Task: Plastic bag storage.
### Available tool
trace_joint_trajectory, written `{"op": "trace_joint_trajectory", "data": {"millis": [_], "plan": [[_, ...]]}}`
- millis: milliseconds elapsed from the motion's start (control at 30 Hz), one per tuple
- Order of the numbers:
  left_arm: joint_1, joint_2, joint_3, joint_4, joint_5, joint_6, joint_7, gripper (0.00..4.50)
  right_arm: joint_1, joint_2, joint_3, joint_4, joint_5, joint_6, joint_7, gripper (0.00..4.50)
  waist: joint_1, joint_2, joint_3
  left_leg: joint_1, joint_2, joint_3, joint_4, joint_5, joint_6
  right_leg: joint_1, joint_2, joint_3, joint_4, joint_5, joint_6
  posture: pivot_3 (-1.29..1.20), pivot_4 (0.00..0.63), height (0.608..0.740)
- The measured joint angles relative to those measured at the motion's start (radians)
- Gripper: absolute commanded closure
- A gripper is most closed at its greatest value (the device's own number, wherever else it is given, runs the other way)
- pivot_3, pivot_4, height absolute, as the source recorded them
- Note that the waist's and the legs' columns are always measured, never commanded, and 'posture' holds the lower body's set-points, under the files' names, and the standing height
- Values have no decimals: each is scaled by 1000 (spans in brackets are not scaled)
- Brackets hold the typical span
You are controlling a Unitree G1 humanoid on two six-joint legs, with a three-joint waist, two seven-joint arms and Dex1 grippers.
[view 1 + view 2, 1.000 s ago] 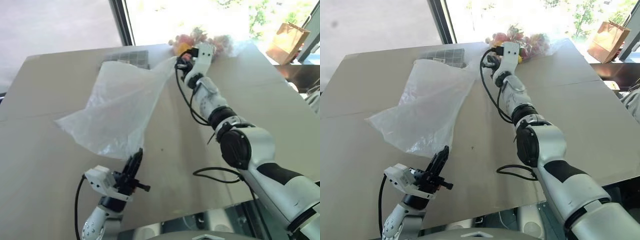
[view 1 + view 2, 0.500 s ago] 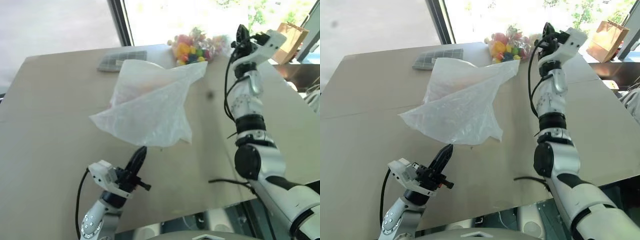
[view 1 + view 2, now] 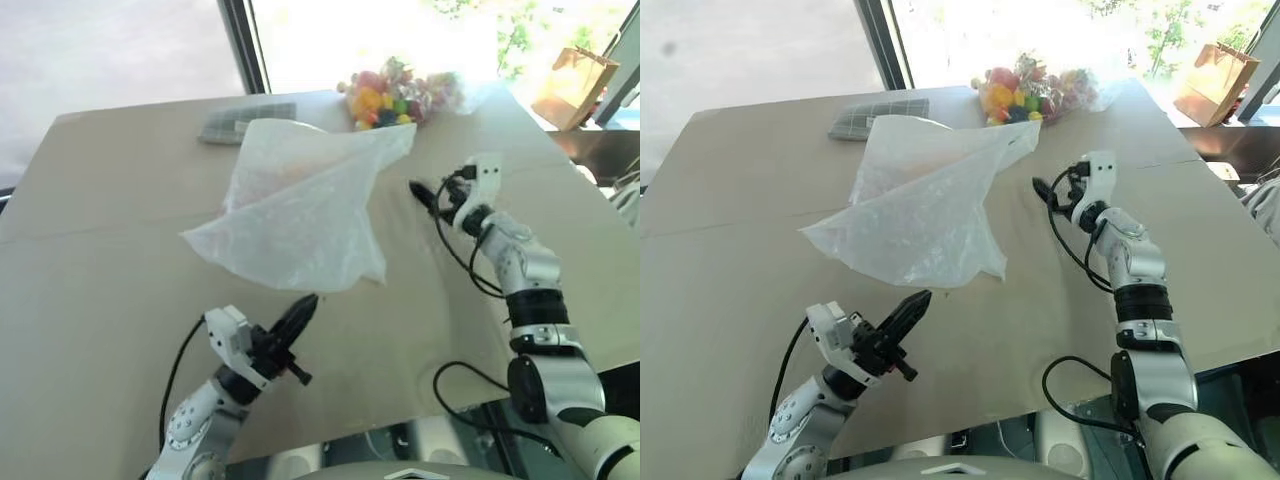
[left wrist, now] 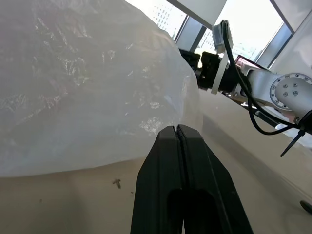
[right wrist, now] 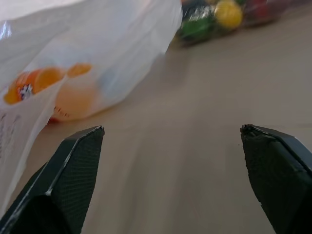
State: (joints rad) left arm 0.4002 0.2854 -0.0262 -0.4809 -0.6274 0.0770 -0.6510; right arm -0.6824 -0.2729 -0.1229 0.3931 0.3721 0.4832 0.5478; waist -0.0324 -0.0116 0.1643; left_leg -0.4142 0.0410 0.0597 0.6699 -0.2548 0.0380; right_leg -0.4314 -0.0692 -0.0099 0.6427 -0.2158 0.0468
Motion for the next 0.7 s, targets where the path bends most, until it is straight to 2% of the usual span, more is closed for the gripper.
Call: {"op": "trace_joint_trajectory", "data": {"millis": [67,167,333,400,533,600,700], "plan": [[4,26,3,0,-6,16,-25,4500,51,-71,52,-45,12,77,108,54,4,0,0,0,0,0,0,0,0,0,0,0,-1,0,0,0,150,740],[7,62,-14,-1,-28,55,-62,4500,66,-132,56,-47,27,130,168,54,5,0,0,0,-1,1,0,0,0,0,-1,1,-2,0,0,0,150,740],[-84,98,-24,-2,-112,171,-91,4500,99,-234,109,-167,49,177,315,54,7,0,0,1,0,-1,0,0,0,1,1,0,0,0,0,0,150,740],[-106,105,-25,-2,-121,194,-100,4500,113,-229,144,-181,11,156,307,54,4,0,0,1,0,0,0,0,0,0,1,0,0,0,0,0,150,740],[-154,118,-45,31,-87,216,-110,4500,146,-132,237,-279,-17,171,266,54,-2,0,0,1,0,-1,0,0,0,0,2,1,0,0,0,0,150,740],[-187,126,-83,61,-18,216,-109,4500,163,-94,309,-398,4,223,273,54,1,0,0,0,0,-2,0,0,0,0,2,0,0,0,0,0,150,740],[-222,115,-104,108,65,192,-97,4500,163,-80,325,-527,59,301,275,54,15,0,0,0,-1,-4,1,0,0,0,0,1,-1,0,1,0,150,740]]}}
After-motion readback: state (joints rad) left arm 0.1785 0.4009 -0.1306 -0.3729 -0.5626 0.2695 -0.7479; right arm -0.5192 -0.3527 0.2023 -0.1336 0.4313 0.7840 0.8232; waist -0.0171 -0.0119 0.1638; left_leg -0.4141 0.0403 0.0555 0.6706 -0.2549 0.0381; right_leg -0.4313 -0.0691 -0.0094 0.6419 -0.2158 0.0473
